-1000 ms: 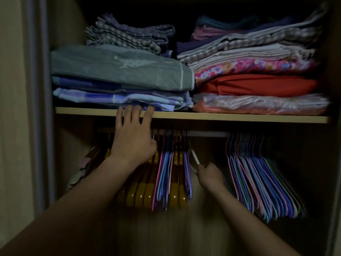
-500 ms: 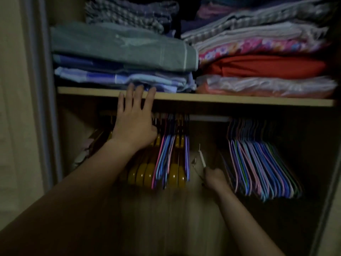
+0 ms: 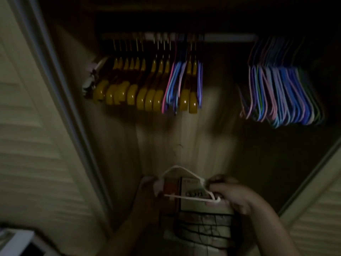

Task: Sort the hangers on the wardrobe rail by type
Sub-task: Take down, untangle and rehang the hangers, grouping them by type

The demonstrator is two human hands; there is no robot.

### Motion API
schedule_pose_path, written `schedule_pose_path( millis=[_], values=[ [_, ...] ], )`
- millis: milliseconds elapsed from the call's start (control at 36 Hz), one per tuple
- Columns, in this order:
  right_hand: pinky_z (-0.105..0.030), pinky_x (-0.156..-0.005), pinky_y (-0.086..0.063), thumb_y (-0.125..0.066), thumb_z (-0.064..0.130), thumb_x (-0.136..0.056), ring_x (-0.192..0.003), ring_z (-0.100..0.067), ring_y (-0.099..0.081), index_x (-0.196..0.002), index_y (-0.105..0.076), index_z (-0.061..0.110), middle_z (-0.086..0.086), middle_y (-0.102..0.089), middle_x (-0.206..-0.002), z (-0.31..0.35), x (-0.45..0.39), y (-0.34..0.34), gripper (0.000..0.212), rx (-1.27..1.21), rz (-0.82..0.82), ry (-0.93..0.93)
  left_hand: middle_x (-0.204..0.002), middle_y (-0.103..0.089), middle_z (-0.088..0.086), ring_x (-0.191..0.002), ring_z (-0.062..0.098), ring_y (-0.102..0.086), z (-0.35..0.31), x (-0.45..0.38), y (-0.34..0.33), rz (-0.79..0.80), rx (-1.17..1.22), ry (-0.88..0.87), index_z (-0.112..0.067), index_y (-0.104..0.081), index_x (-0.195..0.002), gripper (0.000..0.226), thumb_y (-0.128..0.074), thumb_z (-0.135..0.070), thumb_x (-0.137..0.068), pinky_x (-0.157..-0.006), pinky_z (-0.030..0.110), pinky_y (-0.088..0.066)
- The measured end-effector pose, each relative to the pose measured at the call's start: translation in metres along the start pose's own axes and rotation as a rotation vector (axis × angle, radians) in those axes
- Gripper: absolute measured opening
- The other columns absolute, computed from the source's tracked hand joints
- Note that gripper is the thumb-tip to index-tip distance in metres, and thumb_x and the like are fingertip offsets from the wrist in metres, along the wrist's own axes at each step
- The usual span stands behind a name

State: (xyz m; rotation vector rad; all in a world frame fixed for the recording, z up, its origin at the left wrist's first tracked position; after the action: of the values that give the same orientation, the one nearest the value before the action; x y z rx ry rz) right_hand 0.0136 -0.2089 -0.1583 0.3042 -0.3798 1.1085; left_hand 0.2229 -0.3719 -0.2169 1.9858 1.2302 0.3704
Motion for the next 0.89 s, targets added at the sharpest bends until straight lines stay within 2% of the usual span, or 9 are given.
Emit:
schedule_pose_path(
  millis=[139,222,306,417,500,667,778,833,889],
  values=[
    [-0.035,-0.064,-0.062,-0.066,-0.002,-0.086,-0.080,-0.026,-0.071,-0.104,-0.067,-0.001,-0.022,-0.071,-0.096,0.002,0.018,-0.004,0.018,-0.021,0.185,0.019,-0.132,-0.061,-0.008,-0.115,0.013,-0.062,0.073,0.005,0.015,0.086,-0.058,0.042,-0.034,-0.055,-0.136,0.052,-0.053,-0.060,-0.090,-0.098,0.037,-0.051],
    [-0.031,-0.064,-0.062,-0.066,0.001,-0.088,-0.089,-0.030,-0.071,-0.104,-0.071,0.000,-0.024,-0.073,-0.102,-0.003,0.016,0.011,0.017,0.047,0.203,0.041,-0.093,-0.074,-0.002,-0.090,0.015,-0.069,0.078,0.031,0.043,0.134,-0.040,0.149,-0.026,-0.070,-0.094,0.019,-0.057,-0.039,-0.099,-0.076,0.030,-0.051],
    [-0.024,-0.066,-0.058,-0.063,0.008,-0.092,-0.085,-0.021,-0.071,-0.107,-0.073,0.005,-0.018,-0.075,-0.098,-0.012,0.011,0.019,0.019,0.200,0.228,0.061,-0.063,-0.065,0.002,-0.067,0.018,-0.066,0.077,0.046,0.067,0.067,0.041,0.205,-0.016,-0.066,-0.070,0.032,-0.057,-0.021,-0.100,-0.057,0.017,-0.041],
    [-0.020,-0.063,-0.052,-0.071,0.025,-0.086,-0.069,-0.008,-0.062,-0.103,-0.077,0.015,-0.005,-0.074,-0.084,-0.018,0.005,0.015,0.020,0.236,0.229,0.094,-0.061,-0.054,0.005,-0.058,0.005,-0.055,0.064,0.055,0.084,0.019,0.240,0.183,0.002,-0.059,-0.069,0.040,-0.057,-0.024,-0.099,-0.057,0.007,-0.040],
    [-0.022,-0.062,-0.053,-0.087,0.051,-0.061,-0.066,-0.008,-0.061,-0.106,-0.077,0.015,-0.004,-0.073,-0.083,-0.020,0.002,0.014,0.058,0.187,0.247,0.121,-0.056,-0.044,-0.002,-0.054,0.008,-0.045,0.058,0.059,0.093,0.106,0.252,0.097,-0.003,-0.054,-0.063,0.054,-0.061,-0.048,-0.092,-0.052,0.024,-0.031],
    [-0.019,-0.057,-0.048,-0.062,0.017,-0.089,-0.061,-0.006,-0.055,-0.109,-0.073,0.010,-0.003,-0.067,-0.074,-0.017,0.000,0.016,0.024,0.264,0.232,0.124,-0.051,-0.040,-0.003,-0.050,0.007,-0.040,0.036,0.067,0.106,0.152,0.151,-0.019,-0.005,-0.054,-0.063,0.049,-0.061,-0.044,-0.092,-0.051,0.029,-0.029],
    [-0.020,-0.054,-0.043,-0.072,0.043,-0.084,-0.059,-0.012,-0.052,-0.105,-0.074,0.000,-0.014,-0.058,-0.074,0.007,0.002,0.011,0.048,0.318,0.199,0.210,-0.054,-0.052,-0.001,-0.051,0.008,-0.055,0.012,0.067,0.147,-0.004,-0.064,-0.119,-0.019,-0.056,-0.069,0.054,-0.046,-0.068,-0.088,-0.055,0.032,-0.041],
    [-0.023,-0.062,-0.042,-0.079,0.068,-0.062,-0.068,-0.016,-0.053,-0.103,-0.077,0.009,-0.009,-0.062,-0.079,0.036,0.007,0.008,0.072,0.320,0.170,0.314,-0.054,-0.053,-0.005,-0.051,0.006,-0.054,-0.009,0.066,0.178,-0.072,-0.075,-0.156,-0.026,-0.057,-0.072,0.046,-0.045,-0.068,-0.086,-0.054,0.029,-0.040],
    [-0.027,-0.070,-0.046,-0.080,0.071,-0.055,-0.077,-0.014,-0.060,-0.103,-0.079,0.020,-0.001,-0.073,-0.088,0.072,0.019,0.005,0.070,0.286,0.145,0.412,-0.054,-0.053,-0.001,-0.050,0.001,-0.050,-0.035,0.063,0.213,-0.126,-0.060,-0.195,-0.026,-0.059,-0.072,0.040,-0.052,-0.062,-0.088,-0.053,0.028,-0.039]
  ],
)
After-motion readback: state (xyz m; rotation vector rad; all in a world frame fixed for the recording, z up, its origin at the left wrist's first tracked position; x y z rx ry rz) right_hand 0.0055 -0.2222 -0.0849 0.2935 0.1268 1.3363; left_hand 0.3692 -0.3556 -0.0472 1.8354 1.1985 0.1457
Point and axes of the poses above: each hand's wrist, its own x-axis away from the middle knuckle, its own y-axis out of the back of the hand, z = x × y, the point moved 7 cm from there along -x, towards the middle knuckle
